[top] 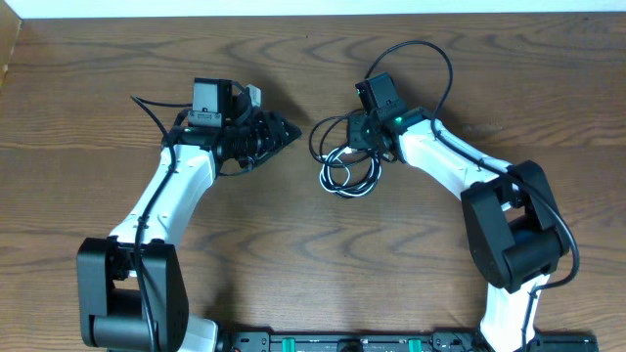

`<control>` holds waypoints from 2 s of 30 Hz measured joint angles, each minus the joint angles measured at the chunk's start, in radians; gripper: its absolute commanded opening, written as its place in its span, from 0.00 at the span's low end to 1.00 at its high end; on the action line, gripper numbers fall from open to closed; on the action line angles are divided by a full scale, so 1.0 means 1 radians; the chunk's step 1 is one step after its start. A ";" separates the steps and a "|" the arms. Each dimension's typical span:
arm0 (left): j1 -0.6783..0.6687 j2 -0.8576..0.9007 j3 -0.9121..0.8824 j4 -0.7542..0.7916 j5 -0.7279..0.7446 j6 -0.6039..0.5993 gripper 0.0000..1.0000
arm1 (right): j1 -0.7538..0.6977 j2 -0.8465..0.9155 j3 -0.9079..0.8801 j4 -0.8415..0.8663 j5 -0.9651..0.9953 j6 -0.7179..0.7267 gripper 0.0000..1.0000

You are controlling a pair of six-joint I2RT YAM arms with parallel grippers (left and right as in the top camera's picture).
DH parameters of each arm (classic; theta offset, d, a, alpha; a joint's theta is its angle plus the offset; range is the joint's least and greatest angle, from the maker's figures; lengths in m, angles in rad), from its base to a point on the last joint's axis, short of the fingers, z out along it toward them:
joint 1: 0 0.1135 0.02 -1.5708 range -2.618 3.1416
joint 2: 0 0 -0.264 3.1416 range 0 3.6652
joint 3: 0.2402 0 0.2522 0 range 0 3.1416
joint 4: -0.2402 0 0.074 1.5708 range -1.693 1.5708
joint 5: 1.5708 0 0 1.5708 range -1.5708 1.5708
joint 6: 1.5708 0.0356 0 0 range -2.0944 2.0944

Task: Untangle cables

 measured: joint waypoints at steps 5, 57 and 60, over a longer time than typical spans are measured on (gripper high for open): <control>0.000 0.000 0.000 -0.010 0.000 0.000 0.56 | -0.014 0.002 0.000 -0.009 0.157 -0.003 0.38; -0.124 -0.111 0.037 -0.042 -0.139 0.147 0.55 | -0.503 -0.071 0.112 -0.398 -0.612 -0.278 0.36; -0.153 -0.112 0.037 -0.072 -0.219 0.161 0.55 | -0.473 -0.068 0.112 -0.361 -0.542 -0.295 0.40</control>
